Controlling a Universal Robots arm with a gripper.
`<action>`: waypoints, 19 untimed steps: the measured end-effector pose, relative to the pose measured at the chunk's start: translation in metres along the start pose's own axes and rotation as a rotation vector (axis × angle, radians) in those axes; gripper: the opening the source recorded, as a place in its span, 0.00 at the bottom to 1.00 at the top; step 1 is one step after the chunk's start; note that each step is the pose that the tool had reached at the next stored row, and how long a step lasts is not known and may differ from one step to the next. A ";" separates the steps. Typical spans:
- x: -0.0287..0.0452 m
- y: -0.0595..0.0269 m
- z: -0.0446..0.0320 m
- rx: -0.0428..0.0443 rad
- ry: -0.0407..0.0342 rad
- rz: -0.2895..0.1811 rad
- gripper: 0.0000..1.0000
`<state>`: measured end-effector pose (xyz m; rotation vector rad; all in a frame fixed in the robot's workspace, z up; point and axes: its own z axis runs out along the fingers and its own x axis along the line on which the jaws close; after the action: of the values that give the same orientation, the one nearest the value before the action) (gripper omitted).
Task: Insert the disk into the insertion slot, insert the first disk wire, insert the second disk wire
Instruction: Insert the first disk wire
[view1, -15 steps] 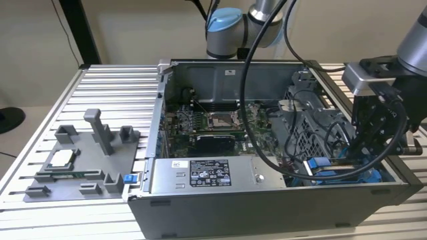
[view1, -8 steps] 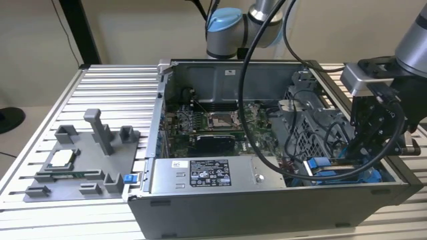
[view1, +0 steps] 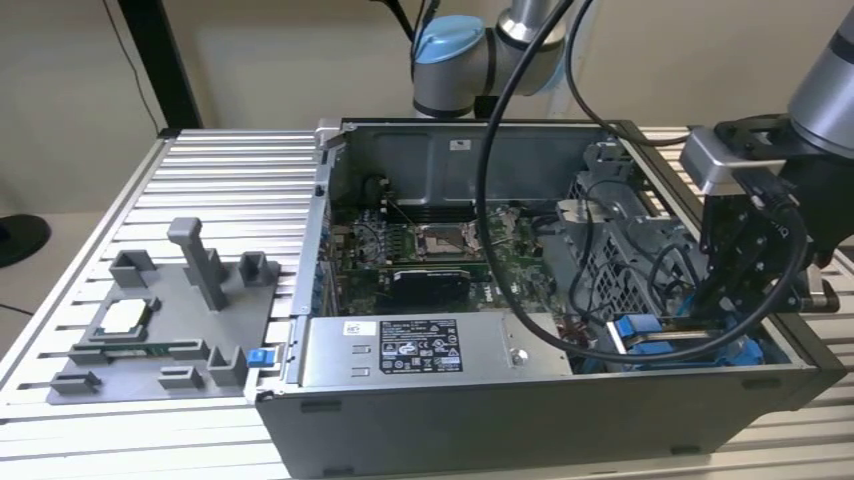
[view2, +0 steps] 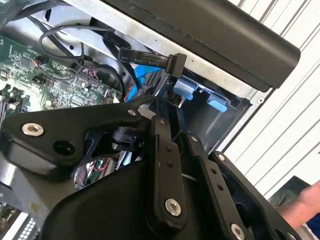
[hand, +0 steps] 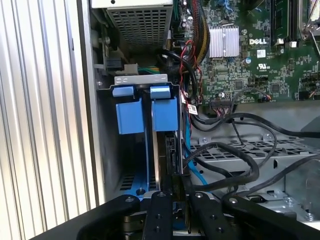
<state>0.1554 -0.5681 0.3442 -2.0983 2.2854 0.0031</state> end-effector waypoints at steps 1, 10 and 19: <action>0.0000 0.0000 0.0004 0.0000 0.0002 0.000 0.00; 0.0002 0.0001 0.0053 0.0007 0.0007 -0.001 0.00; 0.0003 0.0006 0.0083 0.0095 -0.0008 -0.001 0.00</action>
<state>0.1550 -0.5681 0.3358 -2.0950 2.2789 -0.0070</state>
